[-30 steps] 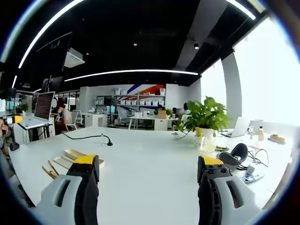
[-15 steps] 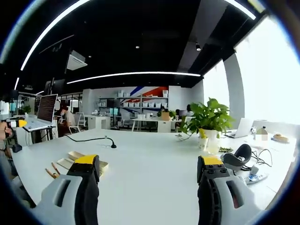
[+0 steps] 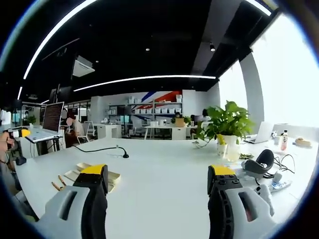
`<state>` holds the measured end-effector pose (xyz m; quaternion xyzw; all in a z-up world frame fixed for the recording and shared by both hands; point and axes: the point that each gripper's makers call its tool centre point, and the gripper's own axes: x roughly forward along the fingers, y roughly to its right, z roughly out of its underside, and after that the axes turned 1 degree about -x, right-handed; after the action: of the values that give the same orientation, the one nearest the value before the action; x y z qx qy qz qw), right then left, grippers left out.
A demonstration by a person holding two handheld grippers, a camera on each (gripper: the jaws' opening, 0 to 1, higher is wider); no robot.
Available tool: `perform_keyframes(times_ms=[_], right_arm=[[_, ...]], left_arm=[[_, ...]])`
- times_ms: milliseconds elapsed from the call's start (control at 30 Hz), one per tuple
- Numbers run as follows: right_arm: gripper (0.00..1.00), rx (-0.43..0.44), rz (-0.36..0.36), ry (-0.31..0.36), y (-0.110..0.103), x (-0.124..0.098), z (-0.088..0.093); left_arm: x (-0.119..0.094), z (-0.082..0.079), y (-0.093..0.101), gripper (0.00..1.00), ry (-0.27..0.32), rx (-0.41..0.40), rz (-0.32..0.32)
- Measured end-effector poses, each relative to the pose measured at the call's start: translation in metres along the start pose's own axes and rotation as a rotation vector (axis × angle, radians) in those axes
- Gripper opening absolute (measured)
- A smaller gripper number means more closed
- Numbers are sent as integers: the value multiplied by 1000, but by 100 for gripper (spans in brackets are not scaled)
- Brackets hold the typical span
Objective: Arrange the utensils inside the cutlery case until each visible utensil rests in its matching compartment.
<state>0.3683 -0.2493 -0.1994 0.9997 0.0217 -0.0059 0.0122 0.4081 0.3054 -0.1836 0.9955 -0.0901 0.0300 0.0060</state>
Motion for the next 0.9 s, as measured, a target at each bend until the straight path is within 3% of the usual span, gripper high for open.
perform_keyframes(times_ms=[400, 567, 800, 900], right_arm=[[80, -51, -84, -15, -34, 2, 1], [74, -130, -162, -21, -62, -3, 3], [74, -160, -224, -58, -87, -3, 13], [73, -186, -244, -65, -95, -2, 15]], left_arm=[[1, 4, 2, 96, -15, -6, 12], [2, 4, 4, 94, -14, -9, 27], [12, 11, 16, 89, -50, 3, 87], [12, 10, 29, 79, -48, 29, 161]])
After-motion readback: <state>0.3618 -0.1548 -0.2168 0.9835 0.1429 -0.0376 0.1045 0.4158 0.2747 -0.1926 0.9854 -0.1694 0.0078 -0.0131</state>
